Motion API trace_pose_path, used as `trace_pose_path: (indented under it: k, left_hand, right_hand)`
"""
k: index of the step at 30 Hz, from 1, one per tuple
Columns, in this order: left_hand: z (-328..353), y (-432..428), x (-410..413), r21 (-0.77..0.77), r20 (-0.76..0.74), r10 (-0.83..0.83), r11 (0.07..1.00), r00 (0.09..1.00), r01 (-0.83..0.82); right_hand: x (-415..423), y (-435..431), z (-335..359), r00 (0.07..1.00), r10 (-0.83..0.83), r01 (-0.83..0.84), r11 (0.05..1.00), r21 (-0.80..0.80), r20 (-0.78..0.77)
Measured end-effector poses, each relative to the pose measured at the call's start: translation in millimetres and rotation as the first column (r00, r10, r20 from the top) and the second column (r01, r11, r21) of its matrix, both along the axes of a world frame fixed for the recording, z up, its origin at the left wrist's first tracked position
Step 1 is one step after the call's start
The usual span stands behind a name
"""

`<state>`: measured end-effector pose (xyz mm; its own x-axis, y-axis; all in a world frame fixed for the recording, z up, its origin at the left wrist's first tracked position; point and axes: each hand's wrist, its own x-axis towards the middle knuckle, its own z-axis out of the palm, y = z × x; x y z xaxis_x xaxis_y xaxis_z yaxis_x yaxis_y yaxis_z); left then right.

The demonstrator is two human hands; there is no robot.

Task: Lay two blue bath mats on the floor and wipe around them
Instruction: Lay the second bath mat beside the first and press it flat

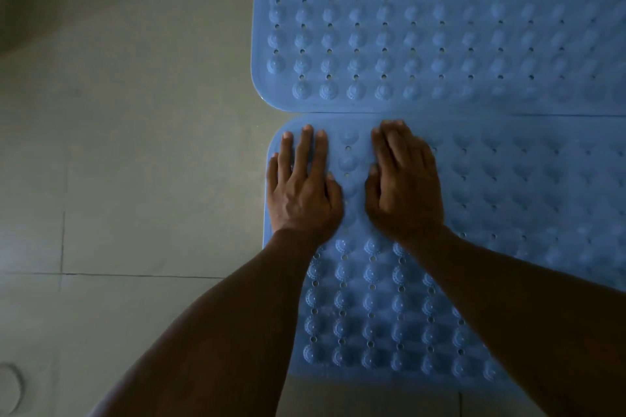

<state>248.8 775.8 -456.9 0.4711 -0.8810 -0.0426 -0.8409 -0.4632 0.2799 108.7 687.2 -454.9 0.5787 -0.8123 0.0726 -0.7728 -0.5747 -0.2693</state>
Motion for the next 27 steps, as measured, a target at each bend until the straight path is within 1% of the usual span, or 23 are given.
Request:
trace_pose_path:
  k: [1,3,7,11,15,18,22,24,26,27]
  left_hand:
    - [0.5,0.0,1.4,-0.009,0.024,-0.015,1.0,1.0,0.015]
    - [0.6,8.6,2.2,-0.024,0.02,-0.001,1.0,1.0,0.001]
    - [0.8,14.1,4.4,-0.003,0.01,0.011,1.0,1.0,-0.011]
    - [5.2,14.6,1.9,0.024,-0.019,0.007,1.0,1.0,-0.007]
    - [4.0,14.5,2.3,0.065,0.003,0.001,0.998,1.0,-0.001]
    - [3.8,13.9,0.7,0.052,0.025,-0.013,0.999,1.0,0.011]
    - [3.4,13.8,-1.4,0.055,0.057,-0.034,0.998,0.998,0.031]
    - [5.4,12.4,-3.0,0.08,0.089,-0.039,0.996,0.995,0.032]
    - [9.5,8.3,-6.3,0.124,0.11,-0.047,0.992,0.993,0.033]
    - [13.4,5.5,-10.3,0.136,0.107,-0.041,0.99,0.993,0.027]
  right_hand:
    - [1.3,3.3,-1.3,1.0,-0.002,0.002,1.0,-0.016,0.013]
    - [4.6,13.6,-0.7,0.999,0.006,-0.006,1.0,-0.026,0.032]
    - [4.1,17.0,-6.2,0.999,0.01,-0.008,0.999,-0.036,0.042]
    - [3.1,18.3,-1.4,1.0,0.002,-0.002,1.0,-0.024,0.031]
    - [4.8,18.0,-2.7,1.0,-0.009,0.009,1.0,0.008,0.025]
    - [4.1,17.2,-2.9,0.998,-0.032,0.031,0.999,0.004,0.046]
    - [1.0,19.2,-2.3,0.987,-0.043,0.049,0.998,-0.032,0.156]
    - [-2.2,20.4,0.3,0.968,-0.063,0.068,0.998,-0.011,0.245]
    - [-18.9,19.0,5.9,0.942,-0.123,0.135,0.991,-0.018,0.311]
    - [-34.7,18.6,9.8,0.938,-0.153,0.172,0.985,-0.032,0.311]
